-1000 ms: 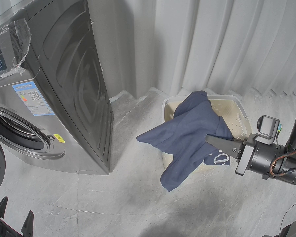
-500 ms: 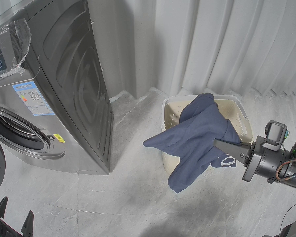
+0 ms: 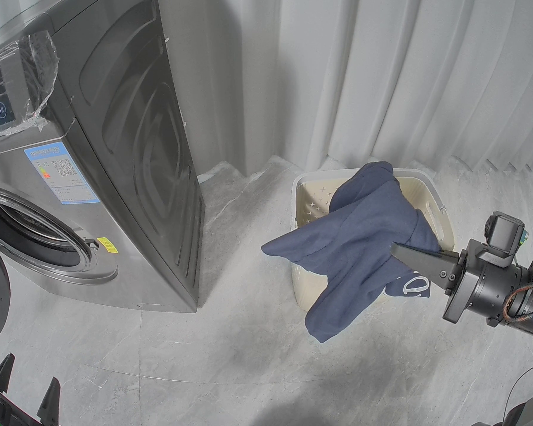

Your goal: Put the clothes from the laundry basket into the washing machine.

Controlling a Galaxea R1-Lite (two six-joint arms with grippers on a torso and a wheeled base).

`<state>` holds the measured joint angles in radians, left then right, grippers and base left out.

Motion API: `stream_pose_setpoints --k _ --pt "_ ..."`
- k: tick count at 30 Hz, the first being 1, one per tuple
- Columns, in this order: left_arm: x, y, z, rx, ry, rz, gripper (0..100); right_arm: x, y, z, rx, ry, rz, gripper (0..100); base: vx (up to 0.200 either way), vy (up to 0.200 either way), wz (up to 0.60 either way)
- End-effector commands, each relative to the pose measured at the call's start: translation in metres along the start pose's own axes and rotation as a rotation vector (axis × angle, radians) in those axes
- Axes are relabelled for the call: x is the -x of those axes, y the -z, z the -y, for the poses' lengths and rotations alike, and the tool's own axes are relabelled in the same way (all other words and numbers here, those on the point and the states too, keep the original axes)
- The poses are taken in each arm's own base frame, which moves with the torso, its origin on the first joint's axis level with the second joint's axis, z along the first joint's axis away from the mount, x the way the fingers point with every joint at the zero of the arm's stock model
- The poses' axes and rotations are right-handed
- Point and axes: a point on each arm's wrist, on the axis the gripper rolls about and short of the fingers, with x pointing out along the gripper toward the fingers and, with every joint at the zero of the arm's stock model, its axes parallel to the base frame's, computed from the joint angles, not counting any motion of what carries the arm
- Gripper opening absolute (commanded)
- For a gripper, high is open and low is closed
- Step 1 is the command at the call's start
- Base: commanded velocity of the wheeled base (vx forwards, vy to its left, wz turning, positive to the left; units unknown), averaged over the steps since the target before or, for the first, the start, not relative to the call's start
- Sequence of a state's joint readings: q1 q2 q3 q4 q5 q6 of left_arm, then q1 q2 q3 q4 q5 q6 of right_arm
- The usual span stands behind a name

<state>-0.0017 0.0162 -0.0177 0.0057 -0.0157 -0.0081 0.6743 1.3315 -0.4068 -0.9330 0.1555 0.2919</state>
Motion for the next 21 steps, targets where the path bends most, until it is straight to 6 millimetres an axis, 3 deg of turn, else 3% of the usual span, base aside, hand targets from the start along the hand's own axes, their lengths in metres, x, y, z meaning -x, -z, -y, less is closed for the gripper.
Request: stream_pose_setpoints --k 1,11,14,21 --pt "0.0001 0.0045 0.0 0.003 -0.001 0.001 100 -0.0027 0.0018 0.0015 -0.001 0.007 -0.008 0 -0.2 0.0 0.0" --pt "0.0001 0.0043 0.0 -0.004 -0.001 0.003 100 -0.0036 0.0027 0.0023 -0.002 0.013 -0.012 0 -0.2 0.0 0.0" --pt "0.0001 0.0045 0.0 0.001 -0.001 0.001 100 -0.0032 0.0039 0.0026 -0.003 0.014 -0.02 0 0.0 0.0 0.0" --pt "0.0001 0.0045 -0.0001 0.004 -0.002 0.001 100 -0.0047 0.0053 0.003 -0.004 0.014 -0.026 0 0.0 0.2 0.0"
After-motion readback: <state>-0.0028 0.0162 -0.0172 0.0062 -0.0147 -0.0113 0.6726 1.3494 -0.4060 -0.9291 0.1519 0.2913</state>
